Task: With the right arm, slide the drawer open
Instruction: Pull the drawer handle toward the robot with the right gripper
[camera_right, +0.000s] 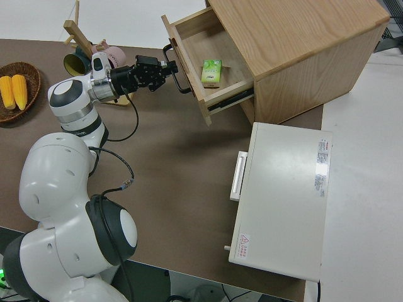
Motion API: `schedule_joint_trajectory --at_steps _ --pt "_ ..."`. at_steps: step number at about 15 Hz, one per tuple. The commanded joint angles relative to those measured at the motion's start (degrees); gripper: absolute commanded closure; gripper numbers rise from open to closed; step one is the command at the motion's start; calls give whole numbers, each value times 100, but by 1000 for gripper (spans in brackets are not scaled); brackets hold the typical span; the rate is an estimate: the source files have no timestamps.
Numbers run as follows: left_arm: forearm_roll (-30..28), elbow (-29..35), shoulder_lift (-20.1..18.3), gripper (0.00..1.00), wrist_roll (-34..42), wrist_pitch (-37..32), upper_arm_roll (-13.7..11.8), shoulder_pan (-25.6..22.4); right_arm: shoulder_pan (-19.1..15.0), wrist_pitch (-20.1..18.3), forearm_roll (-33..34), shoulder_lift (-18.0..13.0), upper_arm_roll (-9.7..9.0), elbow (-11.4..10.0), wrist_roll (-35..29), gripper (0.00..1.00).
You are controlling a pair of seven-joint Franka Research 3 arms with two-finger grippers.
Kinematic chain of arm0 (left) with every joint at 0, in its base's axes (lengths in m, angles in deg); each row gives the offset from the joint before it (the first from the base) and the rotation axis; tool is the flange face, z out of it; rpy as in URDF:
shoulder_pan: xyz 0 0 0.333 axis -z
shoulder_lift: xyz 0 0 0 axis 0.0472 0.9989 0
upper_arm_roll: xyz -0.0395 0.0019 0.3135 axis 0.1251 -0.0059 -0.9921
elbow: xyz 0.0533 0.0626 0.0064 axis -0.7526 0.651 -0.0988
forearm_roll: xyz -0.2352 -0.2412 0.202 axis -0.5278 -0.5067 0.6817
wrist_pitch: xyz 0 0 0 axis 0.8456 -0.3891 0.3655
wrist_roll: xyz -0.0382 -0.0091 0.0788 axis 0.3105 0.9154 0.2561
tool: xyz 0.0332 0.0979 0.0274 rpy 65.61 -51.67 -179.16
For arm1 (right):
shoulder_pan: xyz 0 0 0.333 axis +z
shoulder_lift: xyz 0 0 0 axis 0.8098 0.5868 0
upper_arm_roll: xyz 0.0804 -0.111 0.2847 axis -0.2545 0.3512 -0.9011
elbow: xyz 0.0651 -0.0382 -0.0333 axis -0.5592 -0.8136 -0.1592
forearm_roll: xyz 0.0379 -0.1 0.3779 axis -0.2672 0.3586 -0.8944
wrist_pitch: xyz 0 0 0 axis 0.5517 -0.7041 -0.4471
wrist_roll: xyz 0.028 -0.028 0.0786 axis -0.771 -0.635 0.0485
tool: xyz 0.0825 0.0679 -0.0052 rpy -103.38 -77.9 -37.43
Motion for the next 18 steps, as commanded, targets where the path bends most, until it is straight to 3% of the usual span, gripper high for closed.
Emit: schedule_joint_trajectory --at_steps 1,9,18 --pt "102 -58 -25 7 -60 -103 -2 39 357 -6 -105 17 -24 121 154 1000" --pt "102 -58 -25 7 -60 -103 -2 39 858 -437 -448 18 -15 174 145 1000" --pt "102 -58 -25 7 -60 -103 -2 39 1210 -622 -597 35 2 210 145 1000"
